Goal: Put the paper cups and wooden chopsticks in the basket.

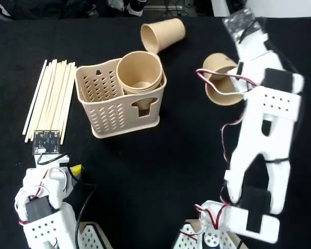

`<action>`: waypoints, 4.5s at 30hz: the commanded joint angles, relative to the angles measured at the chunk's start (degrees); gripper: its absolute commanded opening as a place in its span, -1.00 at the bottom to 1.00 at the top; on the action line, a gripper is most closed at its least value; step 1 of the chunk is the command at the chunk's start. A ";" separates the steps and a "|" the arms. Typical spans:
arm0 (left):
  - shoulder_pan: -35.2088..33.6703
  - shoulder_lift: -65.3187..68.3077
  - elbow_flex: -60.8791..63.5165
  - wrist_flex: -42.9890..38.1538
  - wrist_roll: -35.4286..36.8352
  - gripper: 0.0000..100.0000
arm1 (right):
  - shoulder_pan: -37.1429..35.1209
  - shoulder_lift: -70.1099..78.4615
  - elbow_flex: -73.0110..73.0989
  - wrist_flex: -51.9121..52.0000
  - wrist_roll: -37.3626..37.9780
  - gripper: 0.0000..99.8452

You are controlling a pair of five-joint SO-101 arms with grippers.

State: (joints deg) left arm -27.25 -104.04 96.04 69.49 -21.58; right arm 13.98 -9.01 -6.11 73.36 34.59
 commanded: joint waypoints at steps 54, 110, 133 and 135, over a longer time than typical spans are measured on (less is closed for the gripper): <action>0.40 -0.35 0.13 0.18 -0.35 -0.34 | -30.68 14.55 -42.24 27.43 -23.47 -0.98; -1.80 -0.44 -0.04 -0.26 0.18 -0.34 | -11.34 15.78 -38.20 19.34 -6.86 -0.32; 6.46 35.16 -59.91 1.85 23.21 -0.33 | -1.76 15.96 29.58 -34.81 -22.77 -0.97; 10.15 43.08 -66.15 4.75 23.21 -0.33 | -1.41 16.75 32.40 -39.47 -22.59 -0.97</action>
State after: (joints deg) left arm -21.71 -72.66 40.57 71.43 1.10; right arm 12.92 8.31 23.60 40.84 12.35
